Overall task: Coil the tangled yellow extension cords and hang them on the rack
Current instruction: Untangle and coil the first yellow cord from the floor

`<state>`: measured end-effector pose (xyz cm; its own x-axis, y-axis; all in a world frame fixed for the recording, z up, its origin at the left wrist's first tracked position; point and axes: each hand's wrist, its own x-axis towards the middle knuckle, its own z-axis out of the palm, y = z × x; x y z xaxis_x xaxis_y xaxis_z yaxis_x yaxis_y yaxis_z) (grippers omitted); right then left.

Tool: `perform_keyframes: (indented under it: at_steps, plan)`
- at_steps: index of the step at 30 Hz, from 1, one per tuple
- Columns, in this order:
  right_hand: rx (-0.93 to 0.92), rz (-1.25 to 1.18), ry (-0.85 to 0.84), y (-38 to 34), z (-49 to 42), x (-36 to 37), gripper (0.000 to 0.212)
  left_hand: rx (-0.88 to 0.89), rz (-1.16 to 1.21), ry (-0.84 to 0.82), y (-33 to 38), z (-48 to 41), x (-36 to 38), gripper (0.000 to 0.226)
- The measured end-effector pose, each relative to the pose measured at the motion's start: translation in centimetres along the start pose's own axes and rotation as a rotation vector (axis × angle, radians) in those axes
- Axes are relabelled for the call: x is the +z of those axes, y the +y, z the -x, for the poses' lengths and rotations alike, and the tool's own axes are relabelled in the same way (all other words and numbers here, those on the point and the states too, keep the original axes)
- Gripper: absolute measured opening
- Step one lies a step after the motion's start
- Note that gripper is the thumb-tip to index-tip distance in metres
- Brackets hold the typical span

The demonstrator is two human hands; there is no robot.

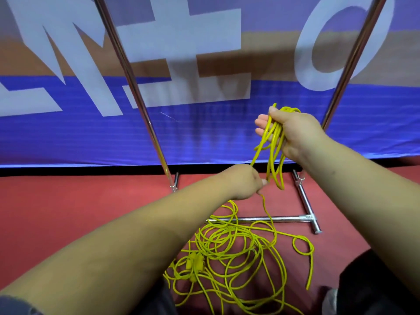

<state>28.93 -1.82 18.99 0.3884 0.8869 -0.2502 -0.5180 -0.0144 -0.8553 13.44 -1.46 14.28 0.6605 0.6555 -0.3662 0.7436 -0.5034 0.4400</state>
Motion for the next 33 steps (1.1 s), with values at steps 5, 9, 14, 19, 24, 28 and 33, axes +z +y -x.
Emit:
perform_keyframes:
  at_steps: [5,9,14,19,24,28,33]
  plan:
    - [0.018,-0.047,0.024,0.2,0.1,-0.2,0.015,-0.211,-0.275,0.253,-1.1,-0.4,-0.5,0.055]
    - [0.037,-0.064,0.035,0.7,0.0,-0.3,0.028,-0.329,-0.388,0.346,-1.4,0.1,-1.8,0.043]
    - [0.06,-0.082,0.034,0.7,-0.1,-0.5,0.03,-0.141,-0.211,0.258,-2.4,0.1,-4.3,0.022]
    - [0.147,0.057,-0.009,0.5,-0.4,-1.2,0.019,0.022,0.377,0.189,-3.0,1.6,-5.9,0.033]
    - [0.211,0.403,-0.086,1.1,-0.1,-1.7,0.018,-0.018,0.895,0.284,-1.5,2.1,-7.1,0.045]
    - [0.268,0.484,-0.205,2.0,0.5,-1.0,0.019,-0.181,1.207,0.245,-1.7,1.7,-7.0,0.041]
    - [0.284,0.591,-0.324,3.1,1.4,0.2,0.03,-0.272,1.245,0.28,-2.9,0.6,-7.1,0.043]
